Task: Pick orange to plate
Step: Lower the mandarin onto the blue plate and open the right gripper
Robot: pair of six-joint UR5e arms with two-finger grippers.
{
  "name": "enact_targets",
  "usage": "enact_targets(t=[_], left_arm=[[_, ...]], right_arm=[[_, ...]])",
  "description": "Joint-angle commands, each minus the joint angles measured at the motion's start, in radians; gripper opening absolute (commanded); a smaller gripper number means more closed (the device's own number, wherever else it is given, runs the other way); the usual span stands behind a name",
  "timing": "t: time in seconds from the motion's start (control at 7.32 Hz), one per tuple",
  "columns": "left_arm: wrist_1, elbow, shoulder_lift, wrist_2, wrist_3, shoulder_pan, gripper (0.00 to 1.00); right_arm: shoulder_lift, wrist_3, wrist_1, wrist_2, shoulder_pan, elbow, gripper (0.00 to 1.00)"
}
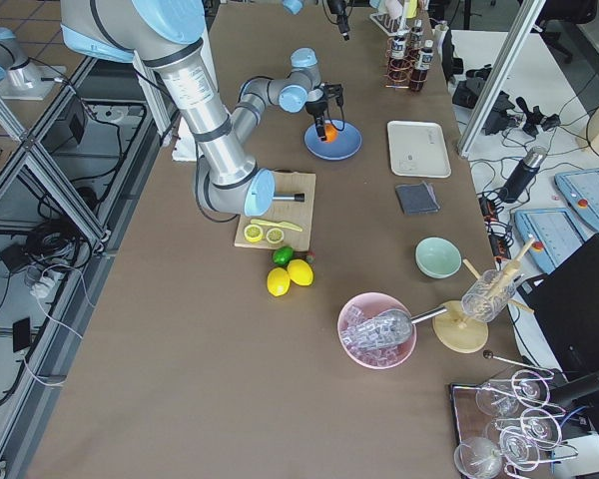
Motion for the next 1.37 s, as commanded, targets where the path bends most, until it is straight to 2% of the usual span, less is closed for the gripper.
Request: enact_targets(t=[0.0,0.27,0.55,0.68,0.82,0.96,1.09,1.23], left_arm=[[-0.031,0.083,0.008,-0.184,0.085,-0.132,0.98],[-0.028,0.113,0.012,-0.272,0.192,-0.216,0.98],[-0.031,0.114,0.015,-0.286,0.192,-0.220,0.98],[-0.030,0.114,0.015,-0.298,0.192,-0.221,0.98],[-0.031,0.116,0.019,-0.300,0.192,-0.223,0.98],[-0.033,0.118,0.019,-0.300,0.192,-0.224,0.98],[-0.042,0.113,0.046,-0.311,0.192,-0.226,0.98],[-0.041,0.105,0.049,-0.359,0.192,-0.250,0.98]], right_arm=[[0.033,-0.004,0.063,-0.025,-0.004,-0.095,0.00],[0.034,-0.001,0.170,-0.027,0.004,-0.181,0.00],[0.057,0.002,0.163,-0.022,-0.010,-0.181,0.00],[0.059,0.002,0.161,-0.021,-0.015,-0.183,0.95],[0.060,0.002,0.157,-0.022,-0.018,-0.180,1.00],[0.086,-0.004,0.108,-0.016,0.008,-0.174,1.00],[0.124,-0.016,0.020,0.038,0.055,-0.151,1.00],[0.117,-0.024,-0.103,0.151,0.135,-0.031,1.00]])
